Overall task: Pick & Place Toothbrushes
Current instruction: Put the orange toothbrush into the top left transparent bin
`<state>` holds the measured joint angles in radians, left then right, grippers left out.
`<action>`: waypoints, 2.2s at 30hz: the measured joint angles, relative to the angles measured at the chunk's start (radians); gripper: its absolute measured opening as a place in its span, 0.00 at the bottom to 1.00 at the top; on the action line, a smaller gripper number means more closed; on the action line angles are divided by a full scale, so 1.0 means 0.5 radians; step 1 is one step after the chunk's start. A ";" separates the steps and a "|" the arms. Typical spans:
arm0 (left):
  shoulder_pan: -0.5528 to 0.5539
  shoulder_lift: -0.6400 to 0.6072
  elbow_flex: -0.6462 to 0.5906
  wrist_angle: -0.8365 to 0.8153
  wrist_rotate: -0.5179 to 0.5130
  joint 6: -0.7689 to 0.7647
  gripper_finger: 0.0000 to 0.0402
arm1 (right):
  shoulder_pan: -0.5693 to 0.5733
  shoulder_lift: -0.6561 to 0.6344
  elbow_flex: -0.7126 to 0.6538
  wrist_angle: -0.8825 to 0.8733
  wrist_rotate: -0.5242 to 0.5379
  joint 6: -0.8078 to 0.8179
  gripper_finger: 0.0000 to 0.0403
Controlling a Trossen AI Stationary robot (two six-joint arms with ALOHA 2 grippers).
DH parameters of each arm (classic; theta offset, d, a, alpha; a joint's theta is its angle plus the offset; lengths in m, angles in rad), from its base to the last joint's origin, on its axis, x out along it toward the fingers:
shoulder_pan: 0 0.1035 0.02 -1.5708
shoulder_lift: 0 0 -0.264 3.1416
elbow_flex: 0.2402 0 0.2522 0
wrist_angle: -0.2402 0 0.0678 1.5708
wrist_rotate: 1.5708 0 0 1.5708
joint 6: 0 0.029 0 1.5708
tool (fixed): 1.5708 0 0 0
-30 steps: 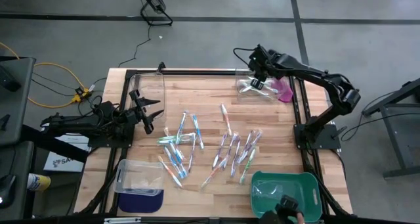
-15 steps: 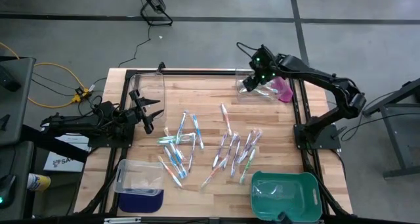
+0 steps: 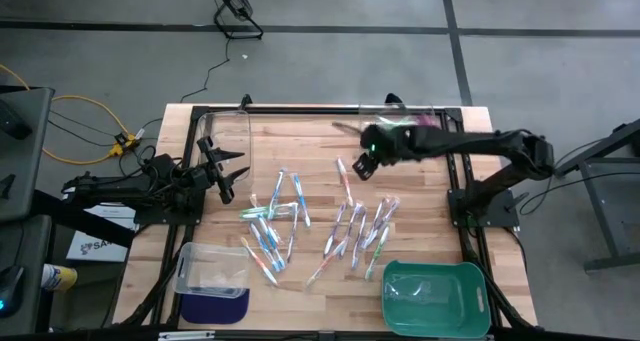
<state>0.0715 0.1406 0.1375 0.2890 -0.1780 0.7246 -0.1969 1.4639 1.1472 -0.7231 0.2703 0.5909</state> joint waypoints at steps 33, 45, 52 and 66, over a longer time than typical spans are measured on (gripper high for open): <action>0.000 0.001 0.000 -0.004 0.001 -0.002 0.44 | 0.390 0.592 -0.561 1.448 0.445 0.556 0.51; 0.000 0.001 0.000 -0.004 0.001 -0.002 0.44 | 0.486 0.591 -0.265 1.033 0.436 0.493 0.45; 0.001 0.001 0.000 -0.007 0.001 -0.002 0.44 | 0.495 0.674 -0.113 0.674 0.476 0.558 0.36; 0.001 0.001 0.000 -0.010 0.006 -0.002 0.44 | 0.389 0.913 -0.114 0.703 0.452 0.557 0.40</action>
<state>0.0718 0.1410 0.1375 0.2840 -0.1750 0.7238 -0.0025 1.9205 1.0901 -0.3717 0.4962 0.8692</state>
